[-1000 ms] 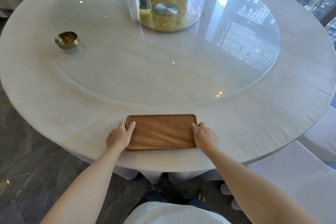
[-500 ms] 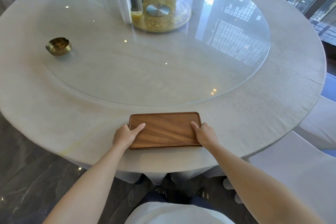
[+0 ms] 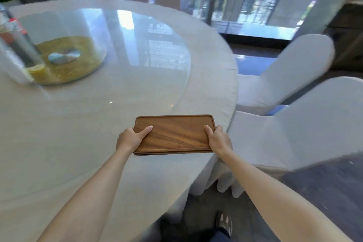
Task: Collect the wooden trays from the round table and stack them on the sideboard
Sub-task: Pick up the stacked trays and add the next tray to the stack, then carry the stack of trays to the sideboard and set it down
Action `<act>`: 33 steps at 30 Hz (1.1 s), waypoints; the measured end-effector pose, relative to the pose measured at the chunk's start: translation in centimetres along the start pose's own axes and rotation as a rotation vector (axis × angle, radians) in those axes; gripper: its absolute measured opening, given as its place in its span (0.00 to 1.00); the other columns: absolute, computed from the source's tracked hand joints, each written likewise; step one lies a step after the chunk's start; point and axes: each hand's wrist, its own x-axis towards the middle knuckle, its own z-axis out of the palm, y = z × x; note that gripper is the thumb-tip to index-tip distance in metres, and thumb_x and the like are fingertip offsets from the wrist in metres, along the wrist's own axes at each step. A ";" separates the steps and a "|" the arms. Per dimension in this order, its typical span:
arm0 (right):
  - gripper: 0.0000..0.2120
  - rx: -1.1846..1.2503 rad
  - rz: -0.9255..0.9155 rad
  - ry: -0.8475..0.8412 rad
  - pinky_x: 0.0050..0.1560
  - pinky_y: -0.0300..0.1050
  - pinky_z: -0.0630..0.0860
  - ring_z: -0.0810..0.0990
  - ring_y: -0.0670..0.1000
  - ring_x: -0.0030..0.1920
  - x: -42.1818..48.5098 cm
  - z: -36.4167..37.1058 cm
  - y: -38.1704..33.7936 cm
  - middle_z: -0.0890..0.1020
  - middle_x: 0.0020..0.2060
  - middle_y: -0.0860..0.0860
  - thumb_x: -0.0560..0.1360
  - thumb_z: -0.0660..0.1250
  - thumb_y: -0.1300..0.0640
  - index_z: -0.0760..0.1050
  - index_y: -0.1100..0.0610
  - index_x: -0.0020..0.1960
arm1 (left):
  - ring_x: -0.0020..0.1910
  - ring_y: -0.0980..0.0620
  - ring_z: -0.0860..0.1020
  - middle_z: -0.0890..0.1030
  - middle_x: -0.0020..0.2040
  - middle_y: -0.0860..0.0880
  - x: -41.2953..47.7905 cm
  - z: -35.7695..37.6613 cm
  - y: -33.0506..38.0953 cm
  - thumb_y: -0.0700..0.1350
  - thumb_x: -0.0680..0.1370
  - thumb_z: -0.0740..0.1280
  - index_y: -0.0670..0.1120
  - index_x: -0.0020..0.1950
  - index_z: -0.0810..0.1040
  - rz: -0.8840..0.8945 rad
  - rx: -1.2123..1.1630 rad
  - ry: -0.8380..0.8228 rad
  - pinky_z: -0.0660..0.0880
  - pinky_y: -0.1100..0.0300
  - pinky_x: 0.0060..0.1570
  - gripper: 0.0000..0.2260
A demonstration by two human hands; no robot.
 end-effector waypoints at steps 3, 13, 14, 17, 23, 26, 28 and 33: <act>0.26 0.029 0.083 0.116 0.56 0.51 0.70 0.74 0.62 0.61 0.5 -4.7 2.4 0.76 0.61 0.63 0.80 0.51 0.44 0.66 0.65 0.63 | 0.46 0.42 0.76 0.79 0.44 0.42 0.5 3.0 5.9 0.64 0.70 0.67 0.37 0.46 0.76 0.114 0.036 -0.081 0.70 0.54 0.44 0.28; 0.27 0.175 0.298 0.410 0.54 0.52 0.71 0.75 0.60 0.58 1.5 -21.4 13.8 0.77 0.58 0.60 0.79 0.51 0.41 0.68 0.63 0.62 | 0.50 0.40 0.78 0.78 0.43 0.42 -4.0 15.9 25.2 0.65 0.70 0.66 0.40 0.40 0.75 0.437 0.101 -0.320 0.70 0.54 0.44 0.26; 0.26 0.185 0.309 0.437 0.53 0.52 0.71 0.75 0.60 0.58 1.5 -23.1 15.1 0.77 0.58 0.59 0.79 0.51 0.41 0.68 0.63 0.62 | 0.51 0.40 0.79 0.79 0.44 0.42 -4.6 17.4 27.1 0.65 0.69 0.66 0.39 0.41 0.76 0.457 0.103 -0.340 0.70 0.54 0.44 0.27; 0.26 0.205 0.335 0.507 0.51 0.50 0.69 0.75 0.61 0.60 2.0 -28.2 19.3 0.77 0.60 0.60 0.79 0.52 0.42 0.68 0.63 0.63 | 0.48 0.42 0.77 0.80 0.47 0.41 -7.1 22.1 32.6 0.65 0.69 0.66 0.36 0.49 0.78 0.509 0.108 -0.394 0.70 0.55 0.44 0.31; 0.26 0.245 0.389 0.628 0.59 0.52 0.70 0.73 0.61 0.62 3.5 -39.0 28.0 0.75 0.63 0.60 0.78 0.53 0.43 0.68 0.62 0.64 | 0.47 0.42 0.78 0.82 0.48 0.40 -12.2 32.7 43.6 0.66 0.69 0.65 0.37 0.50 0.80 0.626 0.127 -0.463 0.72 0.54 0.46 0.31; 0.26 0.256 0.435 0.678 0.59 0.53 0.70 0.73 0.61 0.62 3.7 -44.0 32.3 0.75 0.63 0.60 0.78 0.53 0.42 0.67 0.63 0.64 | 0.50 0.41 0.80 0.83 0.50 0.39 -14.8 38.1 48.4 0.66 0.68 0.67 0.38 0.51 0.81 0.649 0.097 -0.530 0.75 0.51 0.51 0.32; 0.27 0.269 0.474 0.710 0.60 0.54 0.69 0.73 0.61 0.63 3.7 -46.8 35.0 0.74 0.64 0.60 0.78 0.53 0.42 0.66 0.62 0.65 | 0.51 0.41 0.79 0.82 0.52 0.38 -16.6 41.4 51.4 0.65 0.68 0.68 0.37 0.53 0.81 0.656 0.078 -0.566 0.75 0.51 0.53 0.32; 0.28 0.297 0.565 0.766 0.63 0.55 0.69 0.71 0.61 0.65 4.4 -52.6 41.5 0.72 0.66 0.60 0.79 0.52 0.42 0.64 0.62 0.68 | 0.44 0.44 0.77 0.80 0.41 0.43 -21.0 49.4 58.0 0.60 0.70 0.70 0.44 0.39 0.77 0.793 0.066 -0.630 0.71 0.56 0.45 0.18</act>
